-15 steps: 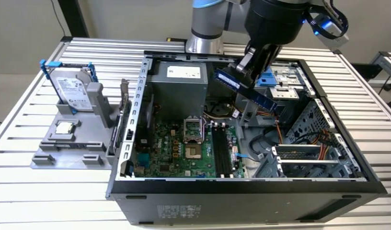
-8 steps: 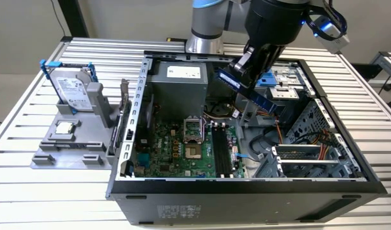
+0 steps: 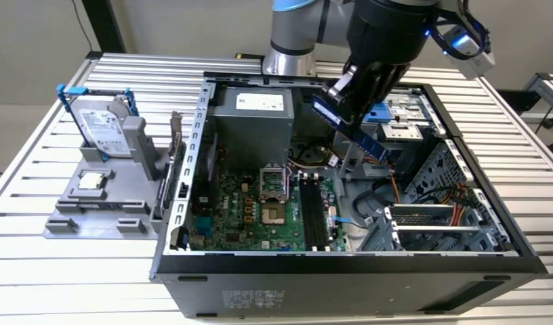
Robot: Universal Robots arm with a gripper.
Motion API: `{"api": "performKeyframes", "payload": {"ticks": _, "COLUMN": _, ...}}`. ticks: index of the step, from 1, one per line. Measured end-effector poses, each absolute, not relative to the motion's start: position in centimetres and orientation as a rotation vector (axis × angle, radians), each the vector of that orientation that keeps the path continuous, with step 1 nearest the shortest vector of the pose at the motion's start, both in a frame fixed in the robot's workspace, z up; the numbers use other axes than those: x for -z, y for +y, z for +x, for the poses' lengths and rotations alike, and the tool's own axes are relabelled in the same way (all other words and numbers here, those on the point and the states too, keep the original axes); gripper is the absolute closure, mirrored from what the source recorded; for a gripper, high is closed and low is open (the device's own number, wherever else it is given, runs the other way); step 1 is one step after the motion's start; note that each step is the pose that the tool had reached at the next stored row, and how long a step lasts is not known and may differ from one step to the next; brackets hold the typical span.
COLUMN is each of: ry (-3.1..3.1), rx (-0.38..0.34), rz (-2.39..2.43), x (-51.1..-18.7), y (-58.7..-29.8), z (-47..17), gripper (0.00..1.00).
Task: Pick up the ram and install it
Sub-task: 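Insert the ram into the slot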
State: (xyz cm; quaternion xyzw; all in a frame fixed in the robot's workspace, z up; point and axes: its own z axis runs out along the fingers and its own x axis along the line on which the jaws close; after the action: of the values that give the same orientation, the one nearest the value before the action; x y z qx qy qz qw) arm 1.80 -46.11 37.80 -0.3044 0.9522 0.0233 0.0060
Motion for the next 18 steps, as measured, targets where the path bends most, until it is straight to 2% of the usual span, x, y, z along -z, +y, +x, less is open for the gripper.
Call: {"api": "performKeyframes", "payload": {"ticks": 18, "ry": 3.057, "rx": -0.07, "rz": -0.647, "x": -37.8, "y": -46.27, "z": 1.8, "gripper": 1.0}}
